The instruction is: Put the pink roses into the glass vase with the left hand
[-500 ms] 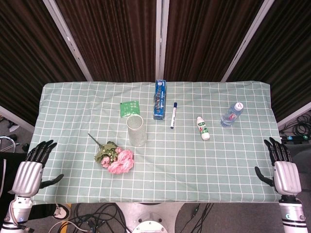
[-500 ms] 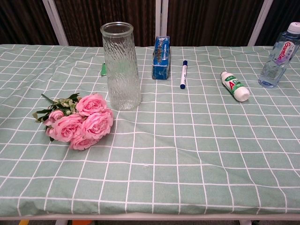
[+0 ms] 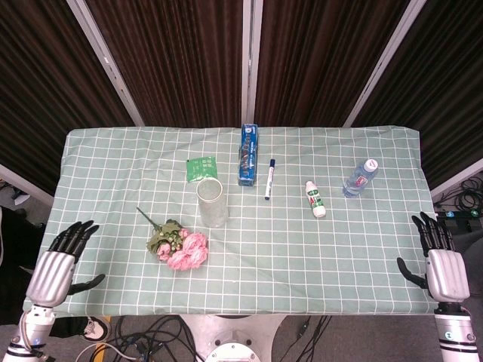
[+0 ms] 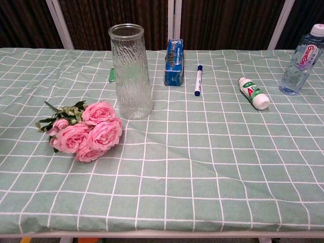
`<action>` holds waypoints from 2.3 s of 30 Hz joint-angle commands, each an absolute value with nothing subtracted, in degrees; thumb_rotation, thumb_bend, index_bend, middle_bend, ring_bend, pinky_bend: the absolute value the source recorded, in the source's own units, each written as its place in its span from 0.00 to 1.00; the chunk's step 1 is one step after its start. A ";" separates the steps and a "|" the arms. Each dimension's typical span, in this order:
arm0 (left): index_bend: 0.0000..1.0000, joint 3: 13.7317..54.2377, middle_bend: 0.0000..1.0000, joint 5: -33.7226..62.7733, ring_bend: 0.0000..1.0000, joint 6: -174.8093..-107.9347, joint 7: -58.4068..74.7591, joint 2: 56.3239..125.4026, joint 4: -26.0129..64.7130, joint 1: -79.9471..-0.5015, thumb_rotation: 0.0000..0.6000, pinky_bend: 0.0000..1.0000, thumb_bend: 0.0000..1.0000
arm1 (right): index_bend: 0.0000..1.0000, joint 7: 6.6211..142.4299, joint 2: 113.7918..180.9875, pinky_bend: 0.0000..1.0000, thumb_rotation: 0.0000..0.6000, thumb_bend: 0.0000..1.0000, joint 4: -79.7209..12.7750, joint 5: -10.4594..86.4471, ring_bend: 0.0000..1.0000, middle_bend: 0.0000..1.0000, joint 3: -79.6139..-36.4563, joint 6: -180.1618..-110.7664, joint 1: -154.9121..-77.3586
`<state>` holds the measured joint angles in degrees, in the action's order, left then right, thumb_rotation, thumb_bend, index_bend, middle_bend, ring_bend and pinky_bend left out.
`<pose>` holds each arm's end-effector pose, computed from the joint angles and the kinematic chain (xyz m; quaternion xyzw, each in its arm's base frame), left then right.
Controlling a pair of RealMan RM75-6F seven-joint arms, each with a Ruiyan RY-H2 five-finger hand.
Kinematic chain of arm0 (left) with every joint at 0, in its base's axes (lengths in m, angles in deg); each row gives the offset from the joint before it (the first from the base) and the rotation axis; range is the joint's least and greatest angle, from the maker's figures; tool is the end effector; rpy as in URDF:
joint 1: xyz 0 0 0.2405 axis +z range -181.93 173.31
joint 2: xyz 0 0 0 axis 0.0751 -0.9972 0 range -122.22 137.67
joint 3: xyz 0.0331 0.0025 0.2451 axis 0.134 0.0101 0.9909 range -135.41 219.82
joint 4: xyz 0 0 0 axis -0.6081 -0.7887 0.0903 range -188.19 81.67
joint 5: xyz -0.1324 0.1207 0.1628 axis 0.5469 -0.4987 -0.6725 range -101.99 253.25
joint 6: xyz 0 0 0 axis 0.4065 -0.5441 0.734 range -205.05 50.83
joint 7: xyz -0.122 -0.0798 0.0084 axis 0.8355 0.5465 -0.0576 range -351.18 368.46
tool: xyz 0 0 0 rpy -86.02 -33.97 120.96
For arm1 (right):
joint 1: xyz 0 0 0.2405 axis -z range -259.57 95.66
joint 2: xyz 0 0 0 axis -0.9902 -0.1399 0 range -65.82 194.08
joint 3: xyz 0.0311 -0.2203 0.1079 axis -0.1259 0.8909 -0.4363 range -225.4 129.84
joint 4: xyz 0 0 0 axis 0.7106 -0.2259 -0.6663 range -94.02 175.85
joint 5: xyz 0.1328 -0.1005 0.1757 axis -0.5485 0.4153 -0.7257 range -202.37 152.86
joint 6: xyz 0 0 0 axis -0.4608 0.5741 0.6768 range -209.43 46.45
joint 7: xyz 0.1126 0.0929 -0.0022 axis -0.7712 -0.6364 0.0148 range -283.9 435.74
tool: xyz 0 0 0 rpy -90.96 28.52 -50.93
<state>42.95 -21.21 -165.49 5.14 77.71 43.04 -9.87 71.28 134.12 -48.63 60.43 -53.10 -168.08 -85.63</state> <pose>-0.2595 0.1677 0.0800 -0.6284 -0.3728 -0.4591 0.5053 -0.3151 -0.1884 0.1081 0.5442 -0.4167 0.4405 0.5798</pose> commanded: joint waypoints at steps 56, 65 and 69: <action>0.05 38.53 0.00 -10.26 0.00 -128.58 -12.09 92.56 37.39 -38.51 1.00 0.12 0.00 | 0.00 71.44 132.07 0.00 1.00 0.22 -50.06 56.48 0.00 0.00 -53.91 -162.72 -88.04; 0.05 38.88 0.00 -8.02 0.00 -126.74 -12.05 93.25 35.98 -40.55 1.00 0.12 0.00 | 0.00 70.86 131.95 0.00 1.00 0.22 -49.49 55.86 0.00 0.00 -53.84 -162.62 -87.74; 0.06 38.99 0.00 -7.97 0.00 -126.20 -11.66 93.73 35.46 -41.58 1.00 0.12 0.00 | 0.00 70.72 132.11 0.00 1.00 0.22 -49.35 55.86 0.00 0.00 -53.67 -161.80 -88.08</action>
<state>38.98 -8.02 -126.33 -11.73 93.63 35.58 -41.43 70.74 132.08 -49.38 55.84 -53.70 -161.83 -88.06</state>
